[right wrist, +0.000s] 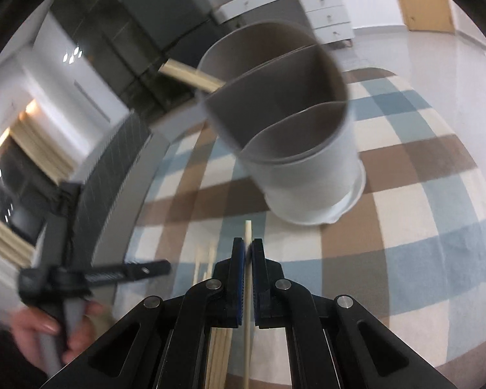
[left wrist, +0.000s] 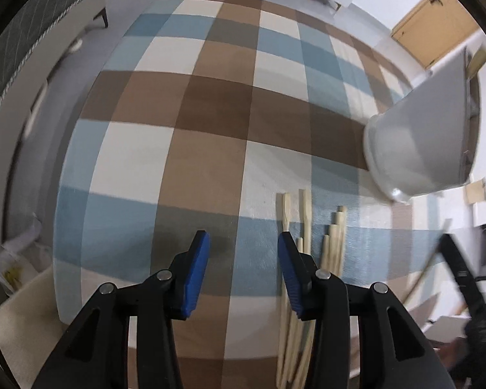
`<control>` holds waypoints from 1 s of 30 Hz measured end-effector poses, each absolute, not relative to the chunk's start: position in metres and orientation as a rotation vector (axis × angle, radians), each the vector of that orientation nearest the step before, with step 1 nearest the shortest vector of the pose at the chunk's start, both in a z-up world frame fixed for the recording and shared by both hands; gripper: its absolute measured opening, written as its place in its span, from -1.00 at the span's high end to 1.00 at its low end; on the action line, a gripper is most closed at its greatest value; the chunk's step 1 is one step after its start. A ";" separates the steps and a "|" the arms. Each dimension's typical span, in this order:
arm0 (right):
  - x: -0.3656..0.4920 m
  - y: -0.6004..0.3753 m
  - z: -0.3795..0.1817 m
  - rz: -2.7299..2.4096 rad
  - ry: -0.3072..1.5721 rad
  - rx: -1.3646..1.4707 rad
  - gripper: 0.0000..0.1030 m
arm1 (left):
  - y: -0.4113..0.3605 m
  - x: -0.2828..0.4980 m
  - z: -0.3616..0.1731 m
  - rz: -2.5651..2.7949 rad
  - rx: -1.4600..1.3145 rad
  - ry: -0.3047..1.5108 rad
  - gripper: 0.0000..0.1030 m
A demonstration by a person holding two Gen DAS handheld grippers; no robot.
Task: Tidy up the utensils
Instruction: 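Lift the chopstick with the right gripper while the left gripper regrasps a chopstick, then carry the held chopsticks with both grippers up over the white holder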
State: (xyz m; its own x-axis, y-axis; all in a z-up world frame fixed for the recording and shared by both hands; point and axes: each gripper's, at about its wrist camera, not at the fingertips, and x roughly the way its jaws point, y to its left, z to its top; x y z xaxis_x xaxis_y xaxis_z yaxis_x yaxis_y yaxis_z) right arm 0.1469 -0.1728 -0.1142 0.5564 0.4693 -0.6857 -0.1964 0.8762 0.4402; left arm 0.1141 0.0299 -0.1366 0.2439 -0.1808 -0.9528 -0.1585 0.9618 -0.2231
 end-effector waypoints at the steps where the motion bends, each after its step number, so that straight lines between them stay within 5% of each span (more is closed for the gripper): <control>1: 0.147 -0.177 -0.113 0.402 0.889 0.355 0.93 | 0.026 0.117 -0.139 -0.010 -0.279 1.333 0.27; 22: 0.129 -0.208 -0.078 0.382 0.765 0.478 0.93 | -0.004 0.142 -0.150 0.031 -0.154 1.339 0.28; 26: 0.128 -0.208 -0.077 0.382 0.761 0.473 0.93 | -0.005 0.140 -0.150 0.055 -0.112 1.315 0.87; 30: 0.127 -0.206 -0.074 0.384 0.752 0.452 0.93 | -0.008 0.145 -0.150 0.027 -0.124 1.317 0.97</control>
State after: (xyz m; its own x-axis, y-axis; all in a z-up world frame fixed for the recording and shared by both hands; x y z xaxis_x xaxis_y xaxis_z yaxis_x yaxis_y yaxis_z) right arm 0.1271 -0.2058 -0.0743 0.6703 0.4848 -0.5618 -0.1703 0.8374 0.5194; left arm 0.1451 -0.0079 -0.1495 0.2522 -0.0511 -0.9663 -0.0902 0.9930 -0.0761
